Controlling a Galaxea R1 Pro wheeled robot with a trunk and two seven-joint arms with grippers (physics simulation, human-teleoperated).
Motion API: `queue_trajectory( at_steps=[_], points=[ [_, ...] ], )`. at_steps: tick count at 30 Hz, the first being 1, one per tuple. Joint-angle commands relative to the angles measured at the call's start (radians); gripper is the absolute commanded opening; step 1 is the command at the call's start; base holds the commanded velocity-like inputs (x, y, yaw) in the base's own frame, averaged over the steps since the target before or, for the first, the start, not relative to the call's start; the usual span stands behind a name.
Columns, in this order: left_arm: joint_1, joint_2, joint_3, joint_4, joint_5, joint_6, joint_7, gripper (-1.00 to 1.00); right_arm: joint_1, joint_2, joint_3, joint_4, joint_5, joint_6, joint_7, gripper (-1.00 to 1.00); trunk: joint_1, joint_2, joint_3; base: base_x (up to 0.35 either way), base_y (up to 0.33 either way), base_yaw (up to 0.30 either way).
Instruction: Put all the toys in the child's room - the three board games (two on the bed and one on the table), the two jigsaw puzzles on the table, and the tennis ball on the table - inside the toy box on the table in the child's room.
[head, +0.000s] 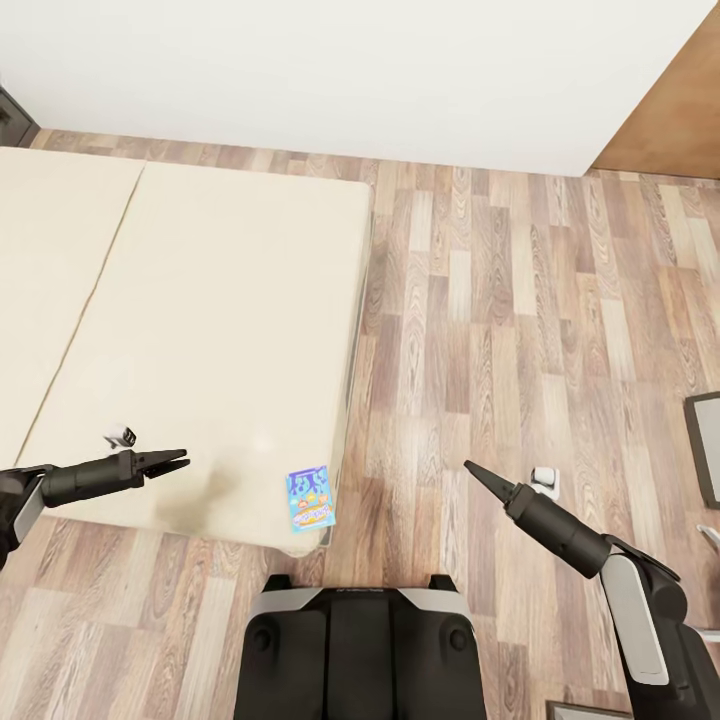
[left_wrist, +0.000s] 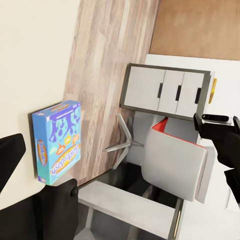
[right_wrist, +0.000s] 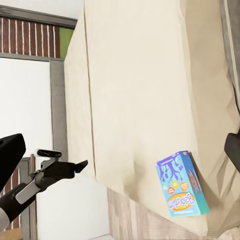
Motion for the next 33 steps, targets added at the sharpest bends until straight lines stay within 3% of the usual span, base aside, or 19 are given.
queue_trajectory(
  at_steps=[1,20,33],
  points=[
    [0.000,0.000,0.000,0.000,-0.001,0.011,-0.004,1.00,0.000,0.000,-0.001,0.000,-0.002,0.002,0.002,1.00,0.001,-0.001,0.001,0.000,0.000,0.000],
    [0.001,-0.005,-0.002,0.001,-0.002,0.009,-0.004,1.00,0.003,-0.007,-0.002,0.033,-0.001,-0.007,0.003,1.00,0.001,-0.001,0.032,0.000,0.000,0.000],
    [0.004,-0.029,-0.003,0.002,-0.006,0.010,-0.004,1.00,0.006,-0.008,-0.004,0.044,-0.004,-0.038,0.005,1.00,0.001,-0.001,0.053,0.000,0.000,0.000]
  ],
)
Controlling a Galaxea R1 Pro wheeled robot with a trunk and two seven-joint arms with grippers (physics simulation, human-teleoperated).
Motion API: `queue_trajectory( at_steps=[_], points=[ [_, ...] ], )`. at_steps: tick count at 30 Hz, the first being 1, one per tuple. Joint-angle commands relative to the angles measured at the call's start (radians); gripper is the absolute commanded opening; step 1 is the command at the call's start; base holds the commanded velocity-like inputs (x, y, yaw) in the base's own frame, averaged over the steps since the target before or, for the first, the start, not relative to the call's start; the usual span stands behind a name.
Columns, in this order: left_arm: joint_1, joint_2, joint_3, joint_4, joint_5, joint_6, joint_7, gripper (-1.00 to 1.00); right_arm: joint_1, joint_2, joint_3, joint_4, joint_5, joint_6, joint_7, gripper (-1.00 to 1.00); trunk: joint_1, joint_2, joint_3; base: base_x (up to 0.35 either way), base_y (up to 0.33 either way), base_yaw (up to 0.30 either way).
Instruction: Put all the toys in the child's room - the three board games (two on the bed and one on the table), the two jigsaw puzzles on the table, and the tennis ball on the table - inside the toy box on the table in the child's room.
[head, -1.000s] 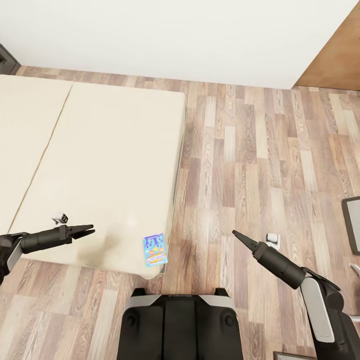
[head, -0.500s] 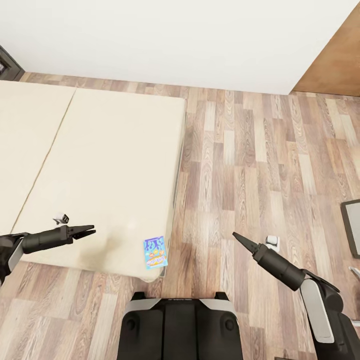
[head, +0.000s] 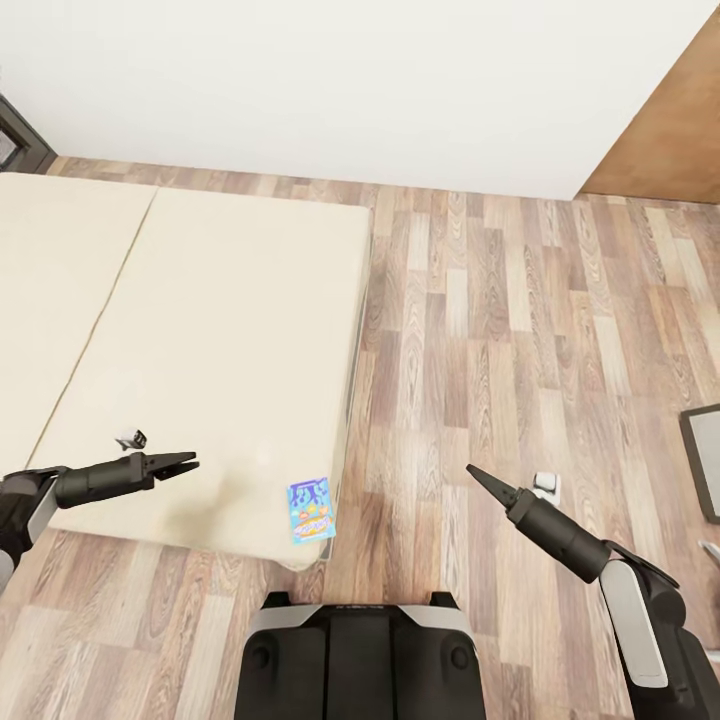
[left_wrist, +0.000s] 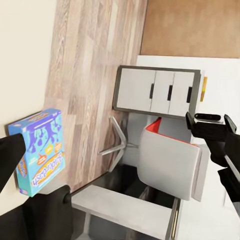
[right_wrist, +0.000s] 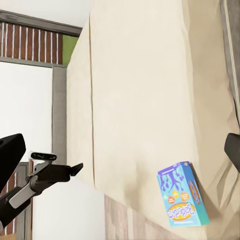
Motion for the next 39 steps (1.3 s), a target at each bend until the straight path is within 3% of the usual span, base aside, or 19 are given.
queue_trajectory(
  at_steps=[1,39],
  points=[
    [0.000,0.000,0.000,0.000,-0.001,0.011,-0.004,1.00,0.000,0.000,-0.001,0.000,-0.002,0.005,0.001,1.00,0.001,-0.001,0.001,0.000,0.000,0.000],
    [0.000,-0.002,0.001,-0.001,0.005,0.010,-0.004,1.00,0.000,0.000,-0.002,-0.003,-0.003,0.005,0.004,1.00,0.001,-0.001,0.063,0.000,0.000,0.000]
  ],
)
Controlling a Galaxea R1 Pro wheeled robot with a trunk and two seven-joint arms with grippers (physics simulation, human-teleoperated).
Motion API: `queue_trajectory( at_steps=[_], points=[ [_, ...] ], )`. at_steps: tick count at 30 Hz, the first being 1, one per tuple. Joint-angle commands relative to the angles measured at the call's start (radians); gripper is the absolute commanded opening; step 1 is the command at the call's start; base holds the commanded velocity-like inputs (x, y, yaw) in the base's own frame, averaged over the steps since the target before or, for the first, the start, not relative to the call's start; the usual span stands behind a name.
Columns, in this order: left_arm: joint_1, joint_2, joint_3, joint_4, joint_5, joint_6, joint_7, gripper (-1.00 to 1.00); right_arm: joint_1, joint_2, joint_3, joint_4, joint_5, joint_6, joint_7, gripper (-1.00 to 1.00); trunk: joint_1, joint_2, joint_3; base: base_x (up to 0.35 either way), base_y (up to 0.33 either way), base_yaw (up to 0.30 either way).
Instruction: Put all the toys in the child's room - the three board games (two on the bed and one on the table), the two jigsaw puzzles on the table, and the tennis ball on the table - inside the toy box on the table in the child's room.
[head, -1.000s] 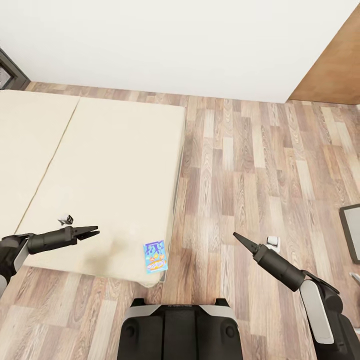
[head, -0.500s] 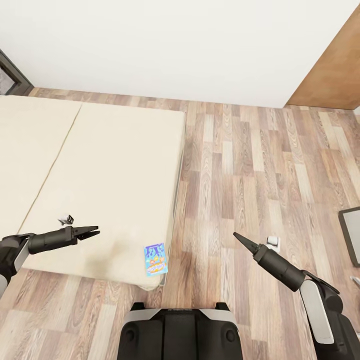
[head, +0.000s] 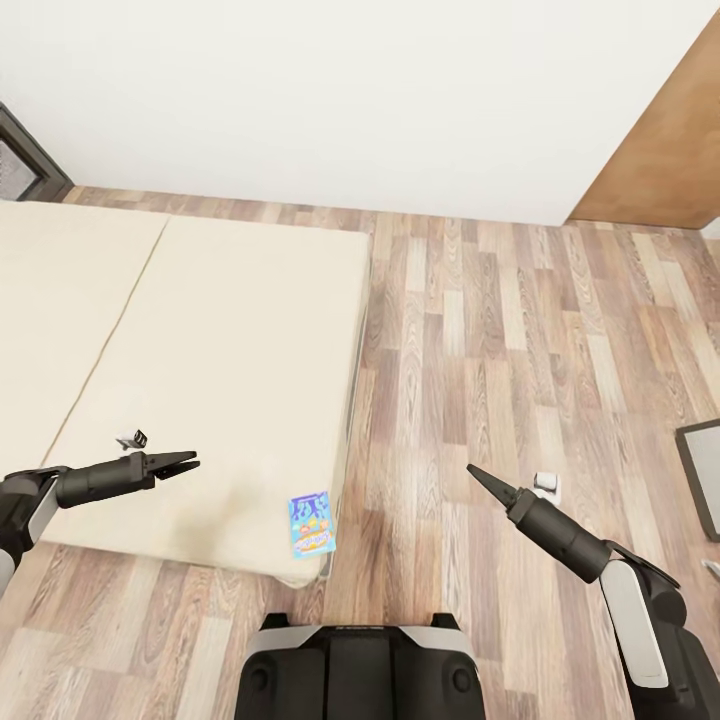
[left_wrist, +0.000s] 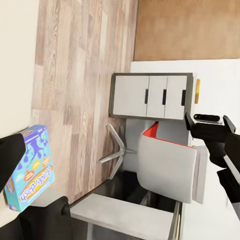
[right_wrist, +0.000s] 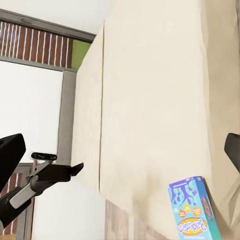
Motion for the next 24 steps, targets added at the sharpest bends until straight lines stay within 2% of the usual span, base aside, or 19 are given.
queue_trajectory(
  at_steps=[1,24],
  points=[
    [0.000,0.000,0.000,0.000,-0.001,0.011,-0.004,1.00,0.000,0.000,0.000,0.000,-0.003,0.006,0.001,1.00,0.001,-0.001,0.001,0.000,0.000,0.000],
    [0.000,0.000,0.000,0.000,0.000,0.010,-0.004,1.00,0.000,0.000,0.001,0.000,-0.002,0.006,-0.002,1.00,0.001,-0.001,0.039,0.000,0.000,0.000]
  ],
)
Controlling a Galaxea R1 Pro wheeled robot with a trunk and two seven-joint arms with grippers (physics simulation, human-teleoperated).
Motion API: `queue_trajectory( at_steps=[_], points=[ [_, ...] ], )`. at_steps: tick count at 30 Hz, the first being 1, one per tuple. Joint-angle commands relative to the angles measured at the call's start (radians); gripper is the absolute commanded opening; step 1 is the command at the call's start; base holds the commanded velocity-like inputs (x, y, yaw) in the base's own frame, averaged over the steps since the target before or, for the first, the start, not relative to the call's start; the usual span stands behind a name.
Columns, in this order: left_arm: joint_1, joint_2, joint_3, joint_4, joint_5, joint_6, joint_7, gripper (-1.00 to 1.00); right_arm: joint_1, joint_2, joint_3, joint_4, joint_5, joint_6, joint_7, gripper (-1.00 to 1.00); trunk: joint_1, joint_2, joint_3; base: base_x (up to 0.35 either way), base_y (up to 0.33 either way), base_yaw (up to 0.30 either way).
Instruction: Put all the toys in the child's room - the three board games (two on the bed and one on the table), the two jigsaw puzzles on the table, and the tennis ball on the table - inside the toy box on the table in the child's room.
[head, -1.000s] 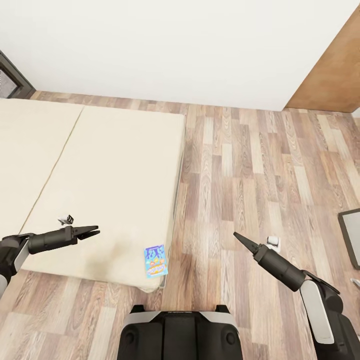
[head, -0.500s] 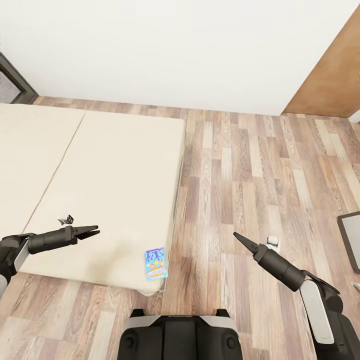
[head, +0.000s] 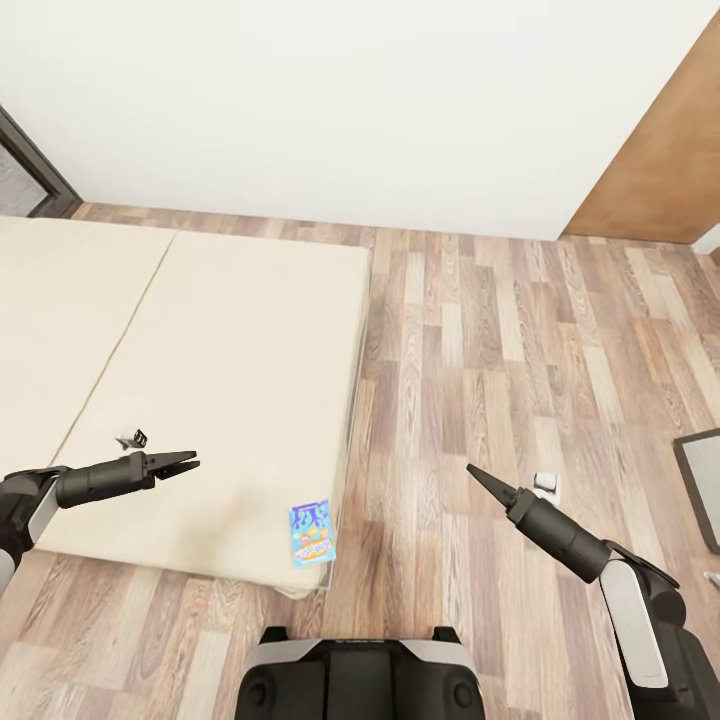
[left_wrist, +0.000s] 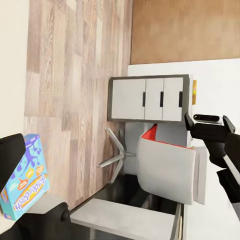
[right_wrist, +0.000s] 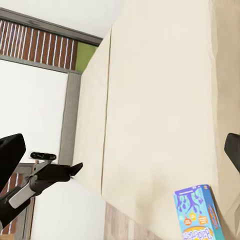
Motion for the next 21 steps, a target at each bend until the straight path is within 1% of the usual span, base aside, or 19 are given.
queue_trajectory(
  at_steps=[1,8,12,16,21],
  points=[
    [0.000,0.000,0.000,0.000,0.000,0.010,-0.004,1.00,0.000,0.000,-0.001,0.000,-0.003,0.006,0.003,1.00,0.001,-0.001,0.001,0.000,0.000,0.000],
    [0.000,-0.001,0.001,0.000,0.000,0.012,-0.004,1.00,0.000,0.000,-0.001,0.000,-0.006,0.006,0.002,1.00,0.001,-0.001,0.012,0.000,0.000,0.000],
    [0.000,-0.009,0.001,0.000,-0.001,0.012,-0.004,1.00,0.000,0.000,-0.001,0.000,-0.006,0.006,0.003,1.00,0.001,-0.001,0.019,0.000,0.000,0.000],
    [0.000,-0.041,0.001,0.000,-0.005,0.014,-0.004,1.00,0.000,0.000,-0.002,0.000,-0.007,0.006,0.003,1.00,0.001,-0.001,0.025,0.000,0.000,0.000],
    [0.000,-0.051,0.001,-0.002,-0.007,0.015,-0.004,1.00,0.000,0.002,0.000,0.000,-0.004,0.005,0.000,1.00,0.001,-0.001,0.034,0.000,0.000,0.000]
  ],
)
